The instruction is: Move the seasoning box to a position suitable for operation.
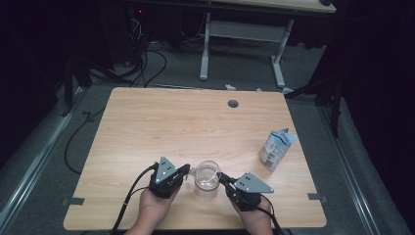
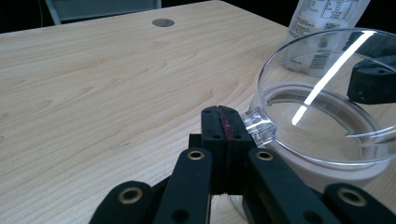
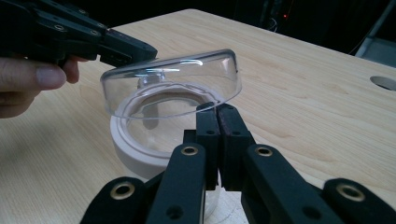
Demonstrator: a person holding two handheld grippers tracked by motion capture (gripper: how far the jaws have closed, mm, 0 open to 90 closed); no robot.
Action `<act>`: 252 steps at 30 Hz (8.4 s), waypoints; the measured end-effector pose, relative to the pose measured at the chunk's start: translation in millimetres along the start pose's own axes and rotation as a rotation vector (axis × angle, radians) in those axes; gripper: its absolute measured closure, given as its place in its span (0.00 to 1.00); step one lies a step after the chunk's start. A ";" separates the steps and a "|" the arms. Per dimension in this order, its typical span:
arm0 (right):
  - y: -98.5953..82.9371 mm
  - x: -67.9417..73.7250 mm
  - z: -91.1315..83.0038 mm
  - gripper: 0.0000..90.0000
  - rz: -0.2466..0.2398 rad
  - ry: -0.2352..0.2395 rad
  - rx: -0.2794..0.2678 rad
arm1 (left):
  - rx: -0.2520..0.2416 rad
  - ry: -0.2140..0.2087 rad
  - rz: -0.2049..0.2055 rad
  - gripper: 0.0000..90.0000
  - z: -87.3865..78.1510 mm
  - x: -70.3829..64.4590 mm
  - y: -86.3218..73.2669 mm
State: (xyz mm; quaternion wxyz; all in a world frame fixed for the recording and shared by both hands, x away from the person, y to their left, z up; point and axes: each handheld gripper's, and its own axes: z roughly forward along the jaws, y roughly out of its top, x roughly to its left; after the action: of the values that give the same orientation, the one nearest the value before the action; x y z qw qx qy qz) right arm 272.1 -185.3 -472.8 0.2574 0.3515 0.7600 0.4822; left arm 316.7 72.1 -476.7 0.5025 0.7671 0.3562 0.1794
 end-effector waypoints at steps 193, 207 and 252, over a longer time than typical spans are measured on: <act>-34.8 -151.3 -45.3 0.45 0.234 -0.412 0.071 | 0.030 -0.067 -0.027 0.47 -36.3 56.5 -55.8; -33.5 -156.3 -38.8 0.80 0.163 -0.394 0.040 | 0.033 -0.066 -0.018 0.46 -35.4 57.1 -57.0; 22.5 -121.0 -48.0 0.99 0.116 -0.143 0.246 | 0.010 -0.103 0.003 0.46 -32.5 50.5 -58.8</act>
State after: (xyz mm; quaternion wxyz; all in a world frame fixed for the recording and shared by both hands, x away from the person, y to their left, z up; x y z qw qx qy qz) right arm 318.6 -300.0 -426.6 0.2375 0.4572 0.7716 0.3731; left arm 309.0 143.8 -519.8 0.5162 0.7783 0.3295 0.1387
